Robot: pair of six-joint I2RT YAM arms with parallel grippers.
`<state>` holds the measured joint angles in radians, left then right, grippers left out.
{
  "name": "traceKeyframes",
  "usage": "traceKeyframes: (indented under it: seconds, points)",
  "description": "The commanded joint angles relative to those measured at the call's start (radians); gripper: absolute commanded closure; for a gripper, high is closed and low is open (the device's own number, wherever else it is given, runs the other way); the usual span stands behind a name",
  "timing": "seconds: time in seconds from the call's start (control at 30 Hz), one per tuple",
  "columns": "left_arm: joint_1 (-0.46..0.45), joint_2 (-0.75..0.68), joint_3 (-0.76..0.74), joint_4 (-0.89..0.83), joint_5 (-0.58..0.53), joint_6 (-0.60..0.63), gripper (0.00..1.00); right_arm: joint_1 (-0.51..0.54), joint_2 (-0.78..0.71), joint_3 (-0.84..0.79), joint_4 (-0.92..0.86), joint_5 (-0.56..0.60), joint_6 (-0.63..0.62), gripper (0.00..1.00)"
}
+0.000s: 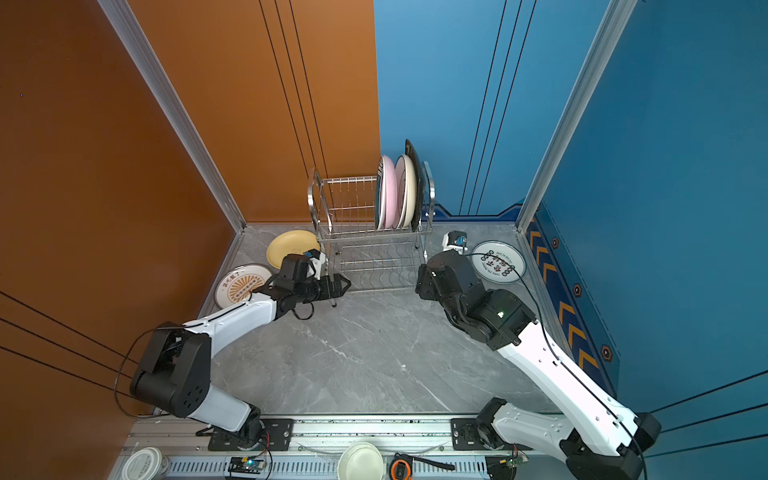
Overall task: Load the plates into the dish rack
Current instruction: 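Move the right gripper toward the white plate with red-and-green characters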
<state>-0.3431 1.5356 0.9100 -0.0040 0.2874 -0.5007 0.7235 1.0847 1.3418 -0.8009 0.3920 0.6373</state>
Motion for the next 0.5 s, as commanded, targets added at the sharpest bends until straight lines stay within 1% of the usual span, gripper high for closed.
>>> traceKeyframes:
  seconds: [0.0, 0.1, 0.13, 0.47]
  points:
    - [-0.029, 0.022, 0.027, 0.047, 0.010, -0.030, 0.01, -0.014, -0.024, -0.023, -0.003, -0.020, 0.013, 0.32]
    - [-0.057, 0.049, 0.045, 0.057, 0.006, -0.043, 0.01, -0.015, -0.028, -0.029, -0.003, -0.034, 0.011, 0.32]
    - [-0.065, 0.059, 0.052, 0.059, 0.006, -0.047, 0.01, -0.047, -0.029, -0.029, -0.002, -0.037, 0.010, 0.32]
    - [-0.164, 0.139, 0.112, 0.084, -0.045, -0.094, 0.01, -0.106, -0.044, -0.051, -0.002, -0.087, -0.005, 0.31]
